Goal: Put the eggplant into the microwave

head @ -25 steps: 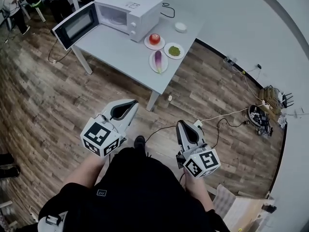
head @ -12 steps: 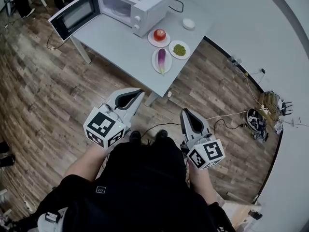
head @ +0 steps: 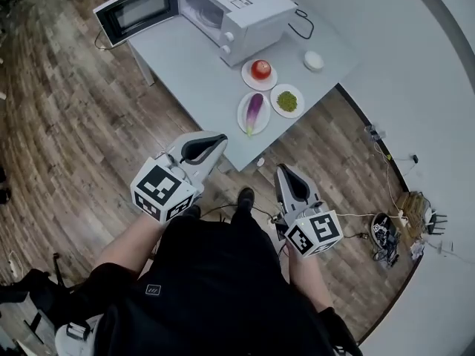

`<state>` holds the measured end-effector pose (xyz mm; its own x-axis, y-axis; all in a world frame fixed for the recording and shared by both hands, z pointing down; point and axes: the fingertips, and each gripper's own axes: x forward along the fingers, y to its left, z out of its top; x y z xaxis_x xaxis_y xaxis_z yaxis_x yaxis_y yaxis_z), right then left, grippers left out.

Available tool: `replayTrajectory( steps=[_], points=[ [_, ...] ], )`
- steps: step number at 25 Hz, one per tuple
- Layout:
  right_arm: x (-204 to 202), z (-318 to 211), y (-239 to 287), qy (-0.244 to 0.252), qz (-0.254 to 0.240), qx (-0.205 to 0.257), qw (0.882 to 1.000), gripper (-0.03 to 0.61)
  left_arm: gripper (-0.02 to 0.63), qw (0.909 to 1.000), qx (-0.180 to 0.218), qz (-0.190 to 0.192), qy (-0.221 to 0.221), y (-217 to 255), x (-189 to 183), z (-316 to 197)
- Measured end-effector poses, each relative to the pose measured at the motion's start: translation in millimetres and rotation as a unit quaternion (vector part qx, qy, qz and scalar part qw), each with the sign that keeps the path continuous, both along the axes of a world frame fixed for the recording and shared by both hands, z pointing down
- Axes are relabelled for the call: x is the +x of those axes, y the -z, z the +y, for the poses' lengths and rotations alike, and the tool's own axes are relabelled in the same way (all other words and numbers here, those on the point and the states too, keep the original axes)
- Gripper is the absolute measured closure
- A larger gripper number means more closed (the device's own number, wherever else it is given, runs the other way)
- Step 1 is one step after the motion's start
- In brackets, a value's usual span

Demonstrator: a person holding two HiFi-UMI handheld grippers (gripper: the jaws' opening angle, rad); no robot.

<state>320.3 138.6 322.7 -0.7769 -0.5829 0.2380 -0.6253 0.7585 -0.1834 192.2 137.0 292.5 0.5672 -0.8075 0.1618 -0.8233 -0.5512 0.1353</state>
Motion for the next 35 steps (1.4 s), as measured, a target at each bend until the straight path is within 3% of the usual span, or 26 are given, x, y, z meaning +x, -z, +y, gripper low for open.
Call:
replayTrajectory(
  steps=[6, 11, 14, 17, 24, 29, 35],
  points=[
    [31.2, -70.1, -3.6, 0.085, 0.029, 0.051, 0.995, 0.56, 0.604, 0.9938, 0.02, -0.012, 0.108, 4.2, 23.4, -44.2],
    [39.4, -105.7, -25.7, 0.165, 0.056, 0.064, 0.983, 0.56, 0.604, 0.9839, 0.005, -0.012, 0.178, -11.1, 40.1, -68.1],
    [35.7, -115.7, -36.6, 0.202, 0.069, 0.076, 0.974, 0.56, 0.604, 0.9767, 0.002, -0.045, 0.21, -21.1, 46.2, -71.3],
    [27.6, -121.5, -45.3, 0.225, 0.086, 0.103, 0.965, 0.56, 0.604, 0.9695, 0.002, -0.088, 0.229, -31.2, 47.3, -66.9],
    [6.3, -124.2, -71.0, 0.242, 0.127, 0.118, 0.955, 0.56, 0.604, 0.9616, -0.016, -0.052, 0.269, -50.0, 24.3, -56.6],
    [-0.2, -121.1, -93.6, 0.24, 0.157, 0.128, 0.949, 0.56, 0.604, 0.9599, -0.012, -0.072, 0.271, -59.4, 10.7, -59.1],
    [-7.3, -140.3, -130.6, 0.276, 0.199, 0.189, 0.921, 0.56, 0.604, 0.9514, -0.023, -0.07, 0.299, -90.4, -7.3, -76.9]
  ],
)
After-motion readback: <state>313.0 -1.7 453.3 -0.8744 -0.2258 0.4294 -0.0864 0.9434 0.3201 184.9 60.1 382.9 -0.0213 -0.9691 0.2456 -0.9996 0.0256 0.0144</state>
